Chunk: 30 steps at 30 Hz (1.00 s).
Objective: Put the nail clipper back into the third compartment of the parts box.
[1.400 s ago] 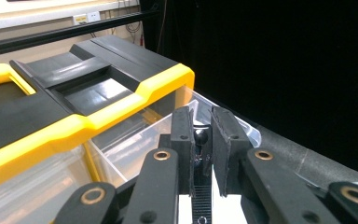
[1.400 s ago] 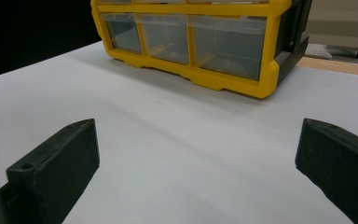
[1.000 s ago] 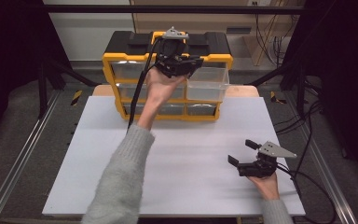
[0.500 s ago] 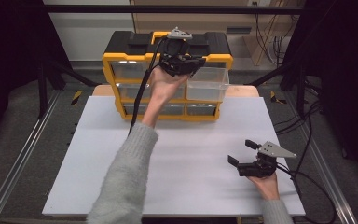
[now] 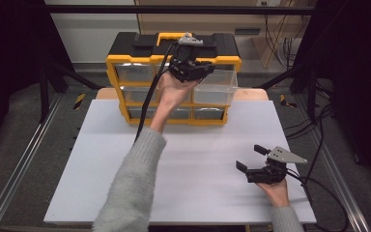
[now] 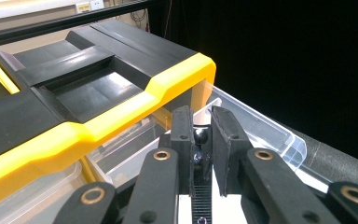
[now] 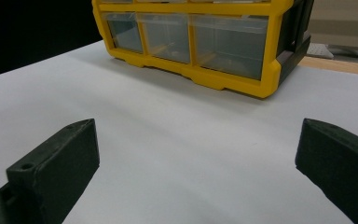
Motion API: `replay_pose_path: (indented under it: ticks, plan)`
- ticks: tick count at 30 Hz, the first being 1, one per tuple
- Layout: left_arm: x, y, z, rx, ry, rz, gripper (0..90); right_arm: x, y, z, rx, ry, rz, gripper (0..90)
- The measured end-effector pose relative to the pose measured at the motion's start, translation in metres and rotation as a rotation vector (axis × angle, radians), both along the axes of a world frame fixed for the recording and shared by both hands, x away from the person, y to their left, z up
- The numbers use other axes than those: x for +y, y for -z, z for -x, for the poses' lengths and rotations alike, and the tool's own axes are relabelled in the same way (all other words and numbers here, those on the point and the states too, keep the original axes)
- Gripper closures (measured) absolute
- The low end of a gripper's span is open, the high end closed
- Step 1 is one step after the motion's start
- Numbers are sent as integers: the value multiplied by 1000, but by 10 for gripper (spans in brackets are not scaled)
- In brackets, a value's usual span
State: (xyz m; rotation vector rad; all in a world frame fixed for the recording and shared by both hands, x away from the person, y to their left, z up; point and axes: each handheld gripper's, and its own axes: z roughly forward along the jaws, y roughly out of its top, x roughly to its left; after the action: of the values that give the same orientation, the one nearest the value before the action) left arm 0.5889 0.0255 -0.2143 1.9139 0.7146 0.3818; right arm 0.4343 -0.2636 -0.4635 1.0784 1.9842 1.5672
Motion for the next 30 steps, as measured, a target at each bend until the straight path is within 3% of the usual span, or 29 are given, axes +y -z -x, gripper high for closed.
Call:
replay_pose_path:
  ticks: [6,30]
  plan:
    - [1,1,-3,-7,-15,-17,790,0,0,0,0,0,-2,4]
    - [1,28,-6,21,-11,-83,788,0,0,0,4,0,1,4]
